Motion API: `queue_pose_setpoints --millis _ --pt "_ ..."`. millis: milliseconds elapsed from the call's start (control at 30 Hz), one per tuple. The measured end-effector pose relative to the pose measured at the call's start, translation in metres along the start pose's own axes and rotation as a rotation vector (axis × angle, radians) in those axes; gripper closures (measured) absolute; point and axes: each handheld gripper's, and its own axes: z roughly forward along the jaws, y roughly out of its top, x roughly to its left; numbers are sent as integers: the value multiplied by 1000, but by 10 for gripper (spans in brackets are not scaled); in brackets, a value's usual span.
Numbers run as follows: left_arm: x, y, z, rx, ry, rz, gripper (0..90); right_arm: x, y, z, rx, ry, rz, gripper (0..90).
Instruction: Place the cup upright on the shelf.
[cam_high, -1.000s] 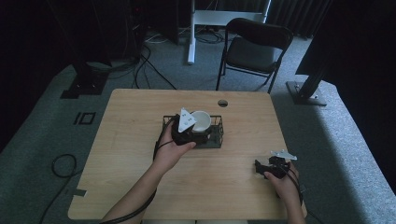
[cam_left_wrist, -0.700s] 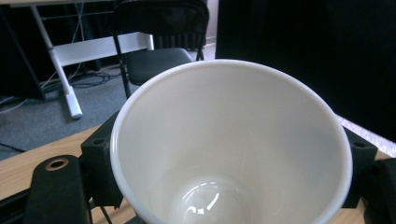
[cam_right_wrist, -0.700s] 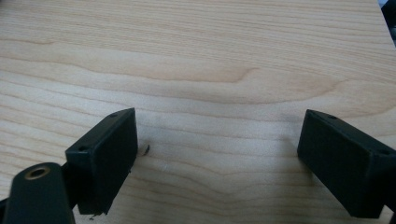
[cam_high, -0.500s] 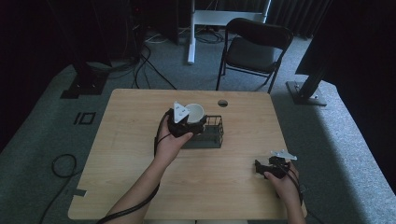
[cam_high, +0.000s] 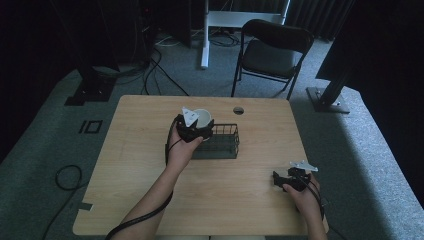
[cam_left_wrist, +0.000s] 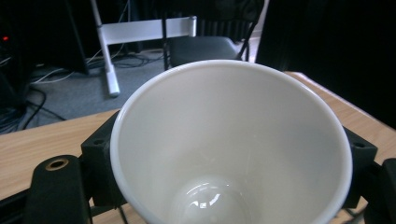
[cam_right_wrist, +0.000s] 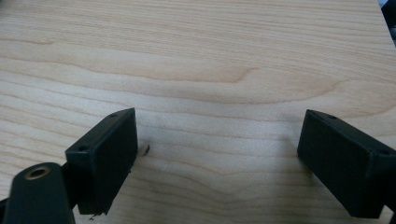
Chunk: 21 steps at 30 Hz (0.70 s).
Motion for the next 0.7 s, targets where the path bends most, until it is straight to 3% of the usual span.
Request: queue_pose_setpoints --millis 267,433,700 --pt "0 -13 12 36 4 -9 205 0 0 0 0 0 0 117" --pt "-2 -17 16 57 5 16 205 0 0 0 0 1 0 117" --pt "-5 -24 20 84 -6 10 204 0 0 0 -1 1 0 117"
